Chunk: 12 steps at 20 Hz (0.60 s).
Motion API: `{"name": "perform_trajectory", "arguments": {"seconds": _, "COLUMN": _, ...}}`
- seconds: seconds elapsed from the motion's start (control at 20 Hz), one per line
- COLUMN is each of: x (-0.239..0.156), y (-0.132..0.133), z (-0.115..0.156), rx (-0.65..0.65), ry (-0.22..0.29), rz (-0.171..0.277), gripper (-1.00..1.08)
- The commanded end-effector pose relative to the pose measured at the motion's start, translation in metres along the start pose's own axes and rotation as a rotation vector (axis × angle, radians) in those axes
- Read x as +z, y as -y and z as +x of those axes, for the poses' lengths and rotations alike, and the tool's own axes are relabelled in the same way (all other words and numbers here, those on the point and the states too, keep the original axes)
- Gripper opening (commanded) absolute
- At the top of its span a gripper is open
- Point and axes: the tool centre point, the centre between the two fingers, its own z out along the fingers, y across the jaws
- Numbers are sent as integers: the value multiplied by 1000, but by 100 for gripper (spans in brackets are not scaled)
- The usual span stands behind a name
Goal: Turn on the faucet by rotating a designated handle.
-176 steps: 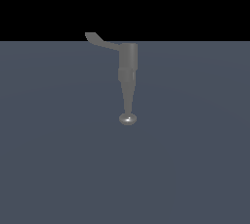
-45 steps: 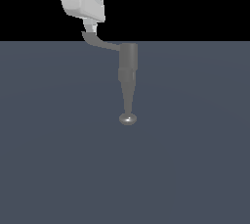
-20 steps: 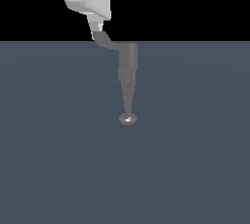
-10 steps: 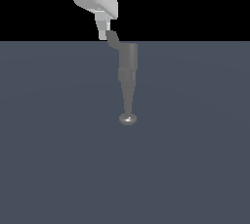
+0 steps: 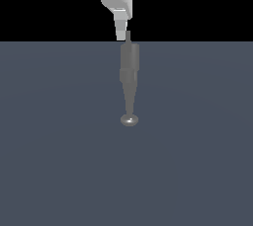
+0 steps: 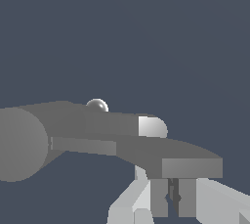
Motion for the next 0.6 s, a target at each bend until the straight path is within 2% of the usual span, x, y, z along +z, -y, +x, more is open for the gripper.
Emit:
{"name": "perform_trajectory", "arguments": {"seconds": 0.0, "x": 2, "y": 0, "z": 25, "rx": 17, "ry": -1, "rz": -4, "gripper": -100}}
{"name": "perform_trajectory", "arguments": {"seconds": 0.3, "x": 3, "y": 0, "z": 62, "rx": 20, "ry": -2, "rz": -7, "gripper": -100}}
{"name": "perform_trajectory", "arguments": {"seconds": 0.35, "x": 3, "y": 0, "z": 62, "rx": 20, "ry": -2, "rz": -7, "gripper": -100}}
{"name": "perform_trajectory", "arguments": {"seconds": 0.4, "x": 0, "y": 1, "z": 40, "rx": -13, "ry": 0, "rz": 1, "gripper": -100}}
{"name": "perform_trajectory", "arguments": {"seconds": 0.55, "x": 0, "y": 8, "z": 49, "rx": -9, "ry": 0, "rz": 1, "gripper": -100}}
